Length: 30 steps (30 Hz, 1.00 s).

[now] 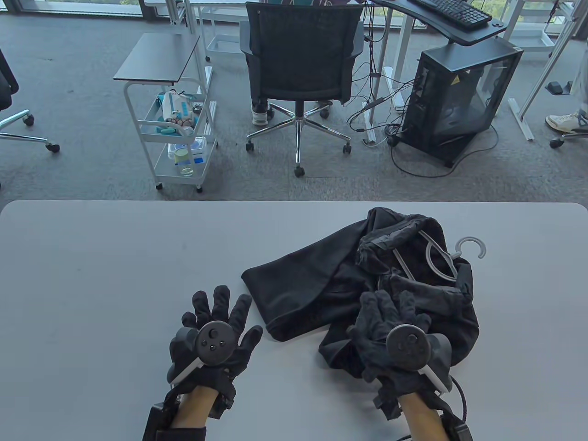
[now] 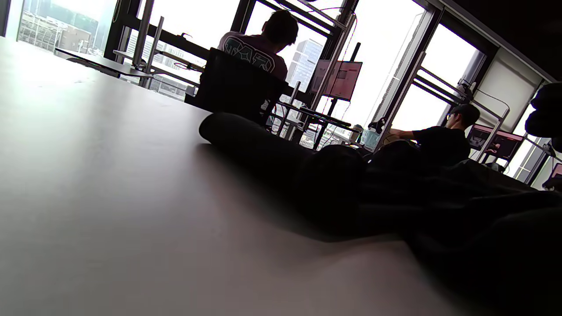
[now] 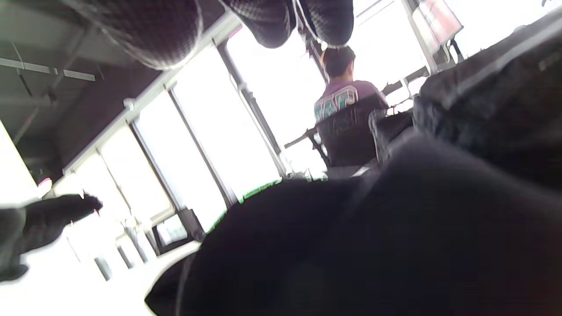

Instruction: Remove trousers from gray hanger

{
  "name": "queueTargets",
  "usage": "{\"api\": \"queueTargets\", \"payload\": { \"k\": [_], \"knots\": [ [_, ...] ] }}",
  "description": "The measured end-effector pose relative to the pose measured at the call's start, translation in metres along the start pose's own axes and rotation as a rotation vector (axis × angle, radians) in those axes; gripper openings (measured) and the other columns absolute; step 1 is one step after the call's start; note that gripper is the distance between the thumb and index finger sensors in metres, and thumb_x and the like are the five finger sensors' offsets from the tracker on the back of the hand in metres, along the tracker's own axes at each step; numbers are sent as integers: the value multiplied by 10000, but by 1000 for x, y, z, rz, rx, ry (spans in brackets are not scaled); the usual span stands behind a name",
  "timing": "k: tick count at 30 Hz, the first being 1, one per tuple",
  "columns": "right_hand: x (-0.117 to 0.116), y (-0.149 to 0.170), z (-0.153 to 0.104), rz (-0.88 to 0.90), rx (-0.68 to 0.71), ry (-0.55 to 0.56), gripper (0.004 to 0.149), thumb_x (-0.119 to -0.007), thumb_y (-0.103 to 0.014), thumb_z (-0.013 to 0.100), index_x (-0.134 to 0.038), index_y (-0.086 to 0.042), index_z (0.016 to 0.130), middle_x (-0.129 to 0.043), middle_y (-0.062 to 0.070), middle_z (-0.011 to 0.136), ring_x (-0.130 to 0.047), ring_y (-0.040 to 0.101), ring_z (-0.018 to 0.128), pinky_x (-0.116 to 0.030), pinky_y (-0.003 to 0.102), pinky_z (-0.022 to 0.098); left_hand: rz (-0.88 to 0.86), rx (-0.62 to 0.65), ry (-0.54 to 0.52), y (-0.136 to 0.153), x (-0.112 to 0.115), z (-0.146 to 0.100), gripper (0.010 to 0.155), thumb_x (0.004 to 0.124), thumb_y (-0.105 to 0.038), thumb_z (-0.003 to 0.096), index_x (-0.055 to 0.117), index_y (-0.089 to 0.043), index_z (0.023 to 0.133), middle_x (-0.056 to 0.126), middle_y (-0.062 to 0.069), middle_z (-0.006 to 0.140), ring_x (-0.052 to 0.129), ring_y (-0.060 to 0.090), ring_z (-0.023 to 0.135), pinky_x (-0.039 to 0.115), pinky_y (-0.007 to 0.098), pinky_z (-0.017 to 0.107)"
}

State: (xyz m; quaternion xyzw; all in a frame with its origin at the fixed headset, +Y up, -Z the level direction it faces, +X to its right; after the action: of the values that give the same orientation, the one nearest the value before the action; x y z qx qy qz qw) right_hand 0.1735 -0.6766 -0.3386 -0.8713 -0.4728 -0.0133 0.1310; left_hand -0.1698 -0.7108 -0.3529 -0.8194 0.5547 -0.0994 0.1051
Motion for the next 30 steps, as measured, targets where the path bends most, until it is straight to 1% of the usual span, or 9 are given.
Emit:
{"api": "queueTargets", "payload": {
  "k": [2, 4, 6, 8, 14, 18, 24, 29, 30],
  "knots": [
    [23, 5, 8, 29, -32, 85, 748, -637, -593, 545, -456, -162, 1129, -451, 150, 1180, -300, 647, 1020, -303, 843, 562, -1, 2, -4, -1, -1, -1, 770, 420, -662, 545, 256, -253, 1175, 58, 258, 1210, 8, 699, 954, 189, 857, 546],
    [37, 15, 18, 40, -85, 111, 748, -643, -590, 546, -461, -153, 1126, -464, 162, 1173, -336, 652, 1010, -337, 837, 562, 1, 6, -7, -2, -1, -2, 770, 424, -661, 545, 257, -250, 1175, 62, 261, 1209, 16, 701, 954, 193, 857, 544],
    [53, 33, 32, 42, -174, 114, 755, -628, -595, 554, -442, -139, 1127, -446, 169, 1171, -351, 656, 999, -362, 825, 568, 5, 9, -8, -3, -2, -4, 770, 427, -659, 544, 262, -249, 1175, 96, 261, 1208, 21, 702, 954, 197, 857, 544],
    [70, 56, 46, 41, -265, 169, 757, -635, -588, 554, -455, -116, 1117, -466, 184, 1153, -402, 656, 981, -409, 810, 568, 6, 13, -11, -5, -3, -5, 764, 438, -654, 546, 282, -248, 1174, 104, 264, 1210, 33, 703, 957, 203, 857, 544],
    [90, 116, 72, -16, -495, 211, 768, -648, -581, 551, -467, -67, 1092, -513, 218, 1104, -533, 638, 928, -542, 745, 558, -6, 23, -25, -12, -9, -8, 763, 446, -650, 548, 284, -245, 1174, 115, 269, 1210, 42, 703, 959, 205, 855, 545],
    [85, 153, 79, -45, -649, 166, 794, -638, -589, 548, -456, -30, 1082, -524, 259, 1078, -557, 652, 900, -573, 736, 539, 8, 52, -42, -23, -12, -12, 764, 450, -651, 547, 285, -247, 1174, 118, 270, 1212, 46, 703, 961, 205, 856, 547],
    [61, 203, 81, -91, -826, -4, 907, -678, -636, 522, -386, 19, 1077, -459, 305, 1075, -498, 671, 912, -547, 759, 537, 11, 49, -40, -25, -11, -13, 764, 452, -650, 548, 287, -245, 1174, 127, 272, 1212, 56, 705, 961, 212, 855, 546],
    [17, 232, 73, -120, -951, -217, 928, -748, -608, 506, -354, 18, 1067, -503, 273, 1035, -538, 612, 912, -560, 723, 559, 20, 38, -31, -25, -10, -13, 761, 456, -647, 549, 299, -241, 1173, 138, 274, 1211, 68, 705, 962, 219, 853, 547],
    [11, 234, 72, -117, -960, -212, 914, -765, -584, 505, -360, 17, 1063, -541, 259, 1012, -576, 597, 896, -574, 708, 558, 20, 37, -26, -24, -9, -12, 762, 458, -646, 549, 298, -239, 1174, 136, 275, 1211, 67, 706, 961, 218, 854, 545]
  ]
}}
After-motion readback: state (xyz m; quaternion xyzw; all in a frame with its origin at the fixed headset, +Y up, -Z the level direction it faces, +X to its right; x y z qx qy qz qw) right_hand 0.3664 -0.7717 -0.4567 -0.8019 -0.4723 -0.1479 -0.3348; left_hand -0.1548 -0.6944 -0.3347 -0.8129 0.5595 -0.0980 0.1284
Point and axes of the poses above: the tracker on the back of each hand, its own y axis roughly to the little-finger side, its own z axis roughly from the wrist to the fingertips, x = y × z, the point moved 3 cm from there along z, roughly from the wrist to the fingertips
